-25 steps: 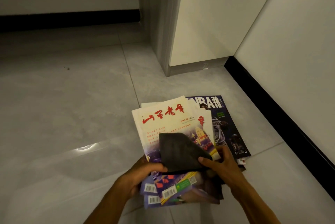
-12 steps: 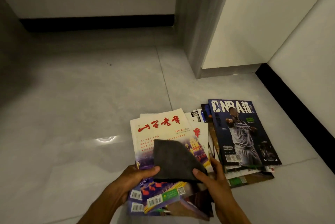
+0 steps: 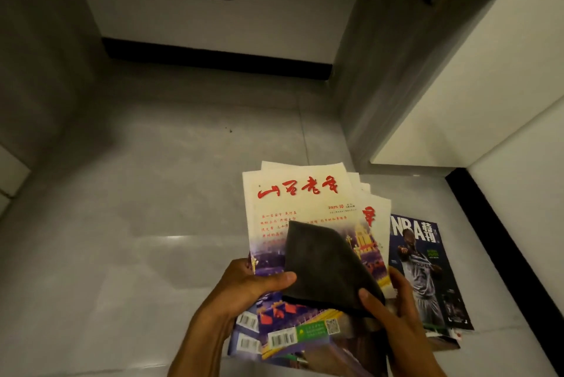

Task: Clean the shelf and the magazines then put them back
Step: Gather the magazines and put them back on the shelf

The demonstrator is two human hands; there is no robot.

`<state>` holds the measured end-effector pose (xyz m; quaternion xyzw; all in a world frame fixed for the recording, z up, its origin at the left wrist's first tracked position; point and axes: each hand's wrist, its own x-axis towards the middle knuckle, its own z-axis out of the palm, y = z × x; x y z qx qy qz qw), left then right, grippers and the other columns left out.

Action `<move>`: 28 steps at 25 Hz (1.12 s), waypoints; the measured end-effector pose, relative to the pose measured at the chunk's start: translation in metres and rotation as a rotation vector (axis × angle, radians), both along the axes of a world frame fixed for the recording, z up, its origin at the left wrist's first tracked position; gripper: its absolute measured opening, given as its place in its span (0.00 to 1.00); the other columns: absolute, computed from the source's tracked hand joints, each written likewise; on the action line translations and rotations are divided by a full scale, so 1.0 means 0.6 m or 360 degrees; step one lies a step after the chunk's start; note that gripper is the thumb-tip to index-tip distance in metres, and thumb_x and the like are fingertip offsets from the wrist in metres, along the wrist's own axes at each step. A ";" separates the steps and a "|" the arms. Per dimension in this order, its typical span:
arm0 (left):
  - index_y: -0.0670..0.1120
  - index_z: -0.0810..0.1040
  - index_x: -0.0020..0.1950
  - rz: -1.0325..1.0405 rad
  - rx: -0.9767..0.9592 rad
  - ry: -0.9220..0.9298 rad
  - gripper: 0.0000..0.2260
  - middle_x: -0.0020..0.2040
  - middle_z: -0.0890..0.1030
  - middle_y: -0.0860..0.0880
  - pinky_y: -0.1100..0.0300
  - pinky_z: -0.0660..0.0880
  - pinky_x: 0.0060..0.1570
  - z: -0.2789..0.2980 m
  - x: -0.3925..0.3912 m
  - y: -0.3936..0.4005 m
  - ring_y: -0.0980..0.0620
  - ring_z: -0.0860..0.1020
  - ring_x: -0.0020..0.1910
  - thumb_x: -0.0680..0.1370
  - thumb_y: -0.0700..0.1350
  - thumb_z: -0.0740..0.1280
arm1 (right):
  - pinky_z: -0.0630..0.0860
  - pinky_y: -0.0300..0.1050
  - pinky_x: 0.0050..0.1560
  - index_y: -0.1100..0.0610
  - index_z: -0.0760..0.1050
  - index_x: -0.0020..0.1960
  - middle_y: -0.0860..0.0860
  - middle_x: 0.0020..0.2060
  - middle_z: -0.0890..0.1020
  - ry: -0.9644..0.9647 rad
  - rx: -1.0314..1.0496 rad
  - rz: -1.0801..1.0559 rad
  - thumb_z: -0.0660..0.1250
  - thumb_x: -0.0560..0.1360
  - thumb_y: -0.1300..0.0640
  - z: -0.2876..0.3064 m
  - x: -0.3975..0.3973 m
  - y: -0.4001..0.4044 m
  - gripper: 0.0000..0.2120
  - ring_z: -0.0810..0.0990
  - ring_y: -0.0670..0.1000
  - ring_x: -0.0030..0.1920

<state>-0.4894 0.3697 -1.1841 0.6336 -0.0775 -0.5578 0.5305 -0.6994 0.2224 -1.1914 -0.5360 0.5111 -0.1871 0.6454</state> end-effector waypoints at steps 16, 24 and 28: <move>0.45 0.80 0.56 -0.0075 0.0114 0.0028 0.27 0.48 0.85 0.48 0.60 0.78 0.52 0.827 0.040 0.124 0.49 0.82 0.50 0.59 0.49 0.81 | 0.77 0.30 0.37 0.49 0.71 0.63 0.43 0.52 0.84 -0.0134 0.0241 0.0113 0.80 0.55 0.67 0.792 0.042 0.095 0.39 0.82 0.39 0.45; 0.49 0.74 0.60 0.0124 0.0411 -0.0073 0.52 0.50 0.85 0.49 0.54 0.79 0.50 1.120 0.007 0.136 0.48 0.83 0.50 0.38 0.63 0.82 | 0.79 0.36 0.38 0.44 0.67 0.67 0.45 0.58 0.79 -0.0247 0.0532 0.0193 0.83 0.56 0.60 1.070 0.028 0.092 0.44 0.80 0.46 0.53; 0.49 0.74 0.61 0.0108 0.0451 -0.0154 0.55 0.53 0.84 0.48 0.53 0.77 0.56 1.183 0.006 0.105 0.47 0.81 0.53 0.36 0.65 0.80 | 0.80 0.38 0.41 0.41 0.68 0.65 0.43 0.59 0.79 -0.0258 0.0491 0.0320 0.84 0.49 0.51 1.138 0.029 0.053 0.47 0.78 0.47 0.57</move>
